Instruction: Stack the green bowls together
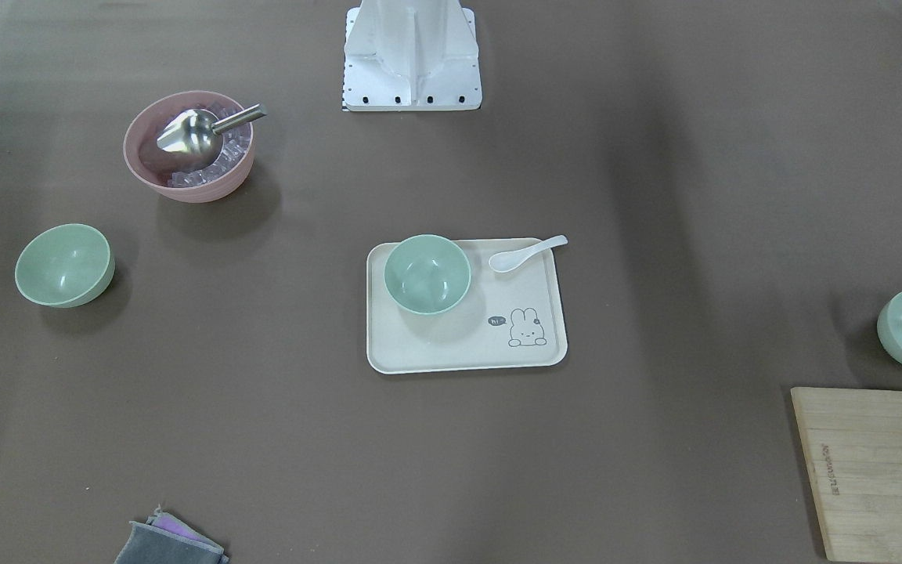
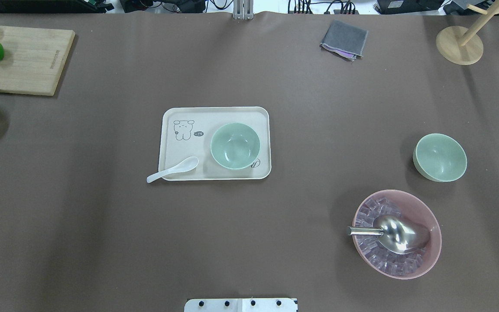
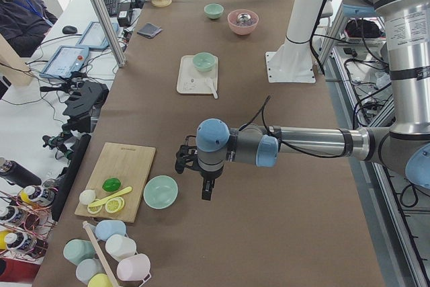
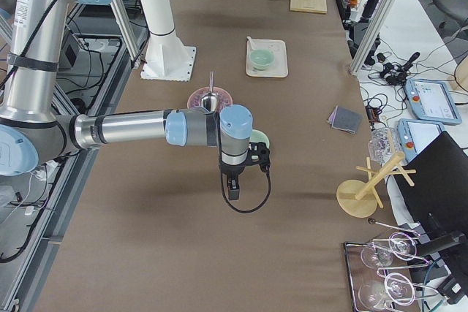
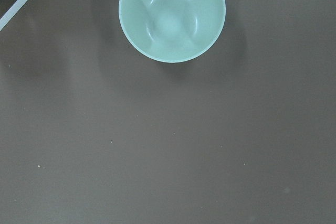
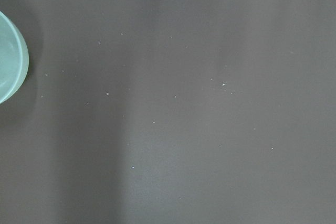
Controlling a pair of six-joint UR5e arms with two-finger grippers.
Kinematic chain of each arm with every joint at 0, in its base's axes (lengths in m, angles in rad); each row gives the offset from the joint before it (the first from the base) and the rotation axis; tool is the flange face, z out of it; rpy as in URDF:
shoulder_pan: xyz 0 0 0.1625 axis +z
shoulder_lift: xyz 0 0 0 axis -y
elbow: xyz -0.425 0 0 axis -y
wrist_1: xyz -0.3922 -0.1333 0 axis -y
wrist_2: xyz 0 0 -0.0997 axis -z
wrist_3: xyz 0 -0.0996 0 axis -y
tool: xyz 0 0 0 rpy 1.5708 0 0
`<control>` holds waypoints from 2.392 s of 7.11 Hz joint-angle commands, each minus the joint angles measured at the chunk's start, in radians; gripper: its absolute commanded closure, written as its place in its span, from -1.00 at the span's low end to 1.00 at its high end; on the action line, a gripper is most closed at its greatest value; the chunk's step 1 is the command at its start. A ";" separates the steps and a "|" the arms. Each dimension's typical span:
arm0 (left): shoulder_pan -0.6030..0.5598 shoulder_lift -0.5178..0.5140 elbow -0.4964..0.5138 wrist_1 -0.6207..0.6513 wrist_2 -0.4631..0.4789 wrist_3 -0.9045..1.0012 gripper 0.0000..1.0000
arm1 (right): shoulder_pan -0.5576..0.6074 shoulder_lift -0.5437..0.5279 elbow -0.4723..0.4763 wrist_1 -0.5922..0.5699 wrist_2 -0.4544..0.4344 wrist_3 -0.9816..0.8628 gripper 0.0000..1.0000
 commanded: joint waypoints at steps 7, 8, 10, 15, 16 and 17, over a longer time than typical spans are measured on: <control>-0.002 -0.038 -0.026 -0.008 0.003 0.006 -0.97 | 0.000 0.089 0.107 0.053 -0.009 0.003 -1.00; -0.026 -0.084 -0.026 -0.017 0.003 0.003 -0.97 | 0.000 0.112 0.092 0.117 -0.018 0.003 -1.00; -0.032 -0.158 0.039 -0.081 0.005 0.003 -0.97 | 0.000 0.105 0.057 0.124 0.020 0.000 -1.00; -0.022 -0.311 0.235 -0.150 0.003 -0.024 -0.97 | -0.044 0.136 0.045 0.224 0.020 0.206 -1.00; -0.020 -0.399 0.358 -0.153 0.006 -0.018 -0.99 | -0.082 0.157 0.045 0.225 0.011 0.257 -1.00; -0.011 -0.449 0.468 -0.208 0.027 -0.020 -0.99 | -0.096 0.166 0.043 0.225 0.011 0.262 -1.00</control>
